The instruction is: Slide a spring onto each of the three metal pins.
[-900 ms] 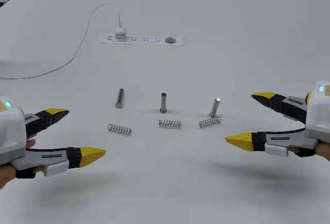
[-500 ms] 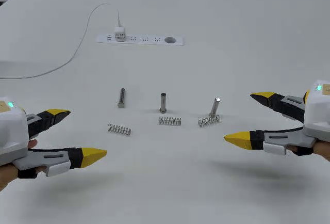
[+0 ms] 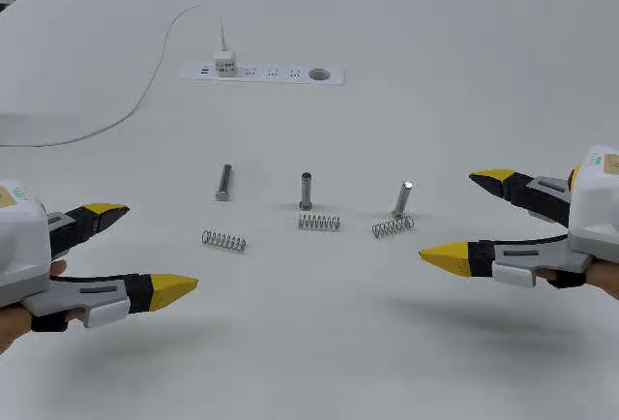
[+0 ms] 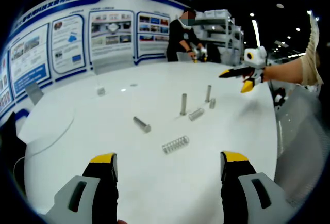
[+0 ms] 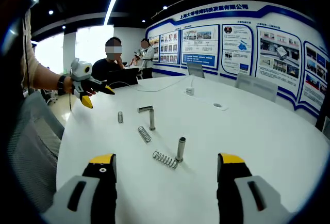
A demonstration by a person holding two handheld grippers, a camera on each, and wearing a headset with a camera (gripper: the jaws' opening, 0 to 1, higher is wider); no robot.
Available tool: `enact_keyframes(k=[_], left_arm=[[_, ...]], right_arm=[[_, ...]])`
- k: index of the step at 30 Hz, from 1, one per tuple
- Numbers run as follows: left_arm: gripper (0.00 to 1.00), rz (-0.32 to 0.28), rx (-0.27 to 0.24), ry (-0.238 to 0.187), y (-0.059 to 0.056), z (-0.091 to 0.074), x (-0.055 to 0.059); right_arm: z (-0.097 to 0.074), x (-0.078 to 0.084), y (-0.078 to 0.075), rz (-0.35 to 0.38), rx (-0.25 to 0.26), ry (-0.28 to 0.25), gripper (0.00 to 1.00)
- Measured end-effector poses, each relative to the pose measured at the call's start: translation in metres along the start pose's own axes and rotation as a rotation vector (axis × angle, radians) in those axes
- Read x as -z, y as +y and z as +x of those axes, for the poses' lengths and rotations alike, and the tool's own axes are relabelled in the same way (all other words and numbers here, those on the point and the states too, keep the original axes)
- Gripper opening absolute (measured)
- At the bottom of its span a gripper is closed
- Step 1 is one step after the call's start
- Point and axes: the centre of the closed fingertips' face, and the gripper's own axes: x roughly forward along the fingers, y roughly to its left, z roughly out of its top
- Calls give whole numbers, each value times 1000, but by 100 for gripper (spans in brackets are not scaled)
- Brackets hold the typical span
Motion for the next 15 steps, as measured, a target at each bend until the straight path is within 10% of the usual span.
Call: enact_keyframes(k=[15], left_arm=[[83,-4,-1,-3,1,0,-2]], right_arm=[[1,0,0,-2,1,2,81]])
